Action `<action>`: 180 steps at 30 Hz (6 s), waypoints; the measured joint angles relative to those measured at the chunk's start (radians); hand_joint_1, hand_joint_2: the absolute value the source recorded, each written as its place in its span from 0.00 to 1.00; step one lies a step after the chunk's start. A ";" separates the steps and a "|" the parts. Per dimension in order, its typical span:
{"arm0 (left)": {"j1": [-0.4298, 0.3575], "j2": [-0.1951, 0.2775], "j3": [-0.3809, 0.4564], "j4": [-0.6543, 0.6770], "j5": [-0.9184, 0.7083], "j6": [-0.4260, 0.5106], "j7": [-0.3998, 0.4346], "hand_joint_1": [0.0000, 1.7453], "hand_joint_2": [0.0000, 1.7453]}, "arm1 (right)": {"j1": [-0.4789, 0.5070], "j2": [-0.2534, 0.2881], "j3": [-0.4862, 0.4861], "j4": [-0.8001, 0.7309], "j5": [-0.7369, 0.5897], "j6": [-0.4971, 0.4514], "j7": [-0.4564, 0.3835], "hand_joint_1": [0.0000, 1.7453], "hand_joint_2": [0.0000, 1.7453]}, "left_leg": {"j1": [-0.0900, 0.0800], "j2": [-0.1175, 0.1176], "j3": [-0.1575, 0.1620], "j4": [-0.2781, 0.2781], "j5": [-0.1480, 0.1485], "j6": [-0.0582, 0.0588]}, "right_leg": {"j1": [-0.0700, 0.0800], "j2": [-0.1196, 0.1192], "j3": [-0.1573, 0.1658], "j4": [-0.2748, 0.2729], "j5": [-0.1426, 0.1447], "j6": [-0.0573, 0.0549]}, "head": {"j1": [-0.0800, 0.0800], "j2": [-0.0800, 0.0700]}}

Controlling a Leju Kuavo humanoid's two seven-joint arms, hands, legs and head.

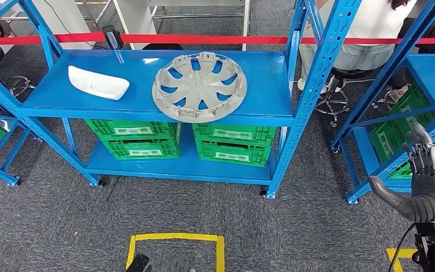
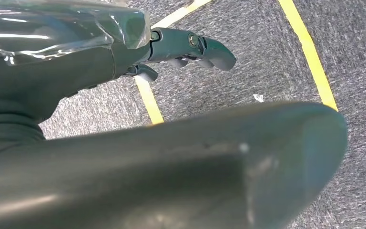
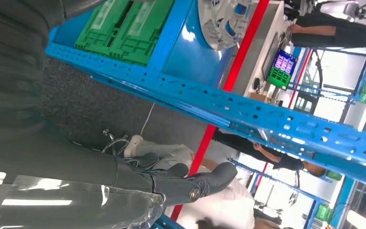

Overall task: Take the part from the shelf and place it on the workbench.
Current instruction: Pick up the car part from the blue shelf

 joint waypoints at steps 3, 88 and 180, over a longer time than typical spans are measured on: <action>0.005 0.000 0.000 0.000 0.000 0.000 0.000 0.00 0.00 | 0.004 0.002 0.000 -0.001 0.000 -0.001 0.000 0.00 1.00 | 0.000 -0.001 -0.064 0.013 0.008 0.004 | 0.006 0.006 0.038 0.000 -0.026 0.001 | 0.000 0.000; -0.099 0.061 -0.175 0.029 -0.024 -0.064 0.120 0.00 1.00 | -0.609 -0.051 0.715 0.412 0.524 0.041 0.109 0.00 1.00 | -0.036 -0.015 0.060 -0.244 0.151 0.052 | 0.023 0.006 0.009 -0.009 0.002 0.013 | 0.002 0.000; -0.120 -0.053 -0.124 0.180 0.079 -0.042 0.091 0.00 0.00 | -1.067 0.196 1.198 1.093 0.876 -0.292 0.037 0.00 1.00 | -0.037 -0.016 0.059 -0.244 0.152 0.052 | 0.022 0.005 0.008 -0.009 0.002 0.014 | 0.002 0.000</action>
